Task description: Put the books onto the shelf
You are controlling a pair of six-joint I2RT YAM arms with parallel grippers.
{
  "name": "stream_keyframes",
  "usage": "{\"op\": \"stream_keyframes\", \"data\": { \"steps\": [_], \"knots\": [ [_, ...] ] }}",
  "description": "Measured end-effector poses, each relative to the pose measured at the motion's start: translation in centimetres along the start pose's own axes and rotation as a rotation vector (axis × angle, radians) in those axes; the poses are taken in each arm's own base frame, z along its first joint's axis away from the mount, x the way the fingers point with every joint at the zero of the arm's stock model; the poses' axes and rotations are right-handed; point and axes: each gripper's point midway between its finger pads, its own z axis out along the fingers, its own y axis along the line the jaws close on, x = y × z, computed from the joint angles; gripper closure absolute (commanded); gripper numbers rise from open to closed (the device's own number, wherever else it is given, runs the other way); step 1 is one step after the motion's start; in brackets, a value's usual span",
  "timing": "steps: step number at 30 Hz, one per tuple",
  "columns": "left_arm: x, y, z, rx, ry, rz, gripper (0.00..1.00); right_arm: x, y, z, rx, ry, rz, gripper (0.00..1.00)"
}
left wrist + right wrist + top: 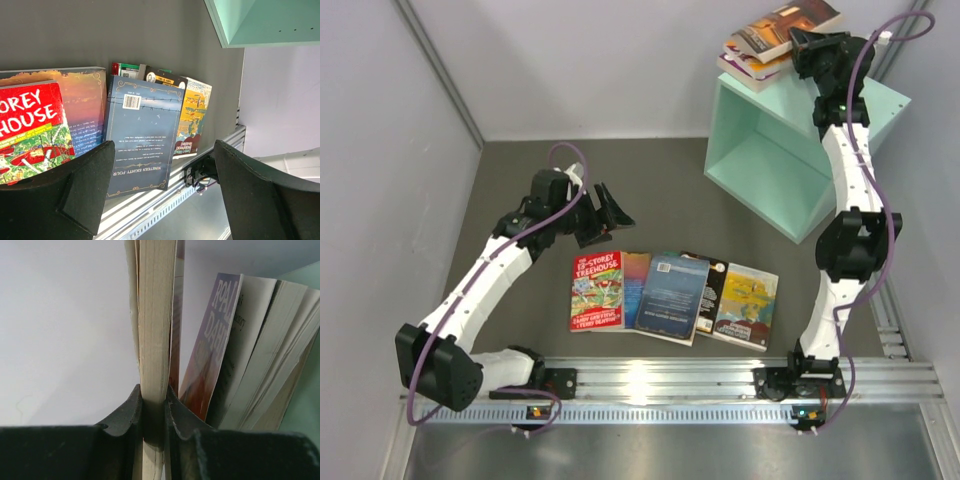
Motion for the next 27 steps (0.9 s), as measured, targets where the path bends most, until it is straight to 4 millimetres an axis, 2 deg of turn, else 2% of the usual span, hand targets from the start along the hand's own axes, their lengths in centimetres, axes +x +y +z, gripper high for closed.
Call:
{"op": "stream_keyframes", "data": {
  "steps": [2,3,6,7,10,19,24,27],
  "knots": [
    [0.0,0.0,0.0,-0.001,0.001,0.0,0.16,0.0,-0.1,0.0,0.001,0.0,0.0,0.72],
    [0.0,0.0,0.1,-0.001,0.001,-0.001,0.16,-0.1,-0.1,0.0,0.002,0.0,0.001,0.53],
    [0.0,0.2,0.3,-0.004,0.004,-0.002,0.16,-0.2,-0.5,0.0,0.003,0.004,0.007,0.32],
    [0.0,0.2,0.3,-0.005,0.004,-0.003,0.16,-0.4,-0.3,-0.1,-0.007,0.004,0.009,0.28],
    [0.0,0.3,0.5,-0.009,0.007,-0.005,0.16,-0.8,0.2,-0.8,-0.019,0.005,0.003,0.24],
    [-0.1,0.6,1.1,-0.018,0.013,-0.014,0.16,-1.5,-0.3,-2.3,0.026,0.05,-0.048,0.17],
    [-0.1,0.9,1.8,-0.026,0.023,-0.027,0.17,-0.5,0.6,-3.3,0.056,0.139,-0.111,0.1],
    [-0.1,1.1,2.2,-0.026,0.03,-0.033,0.17,0.3,0.0,-3.6,0.073,0.193,-0.129,0.06]
  ]
}}
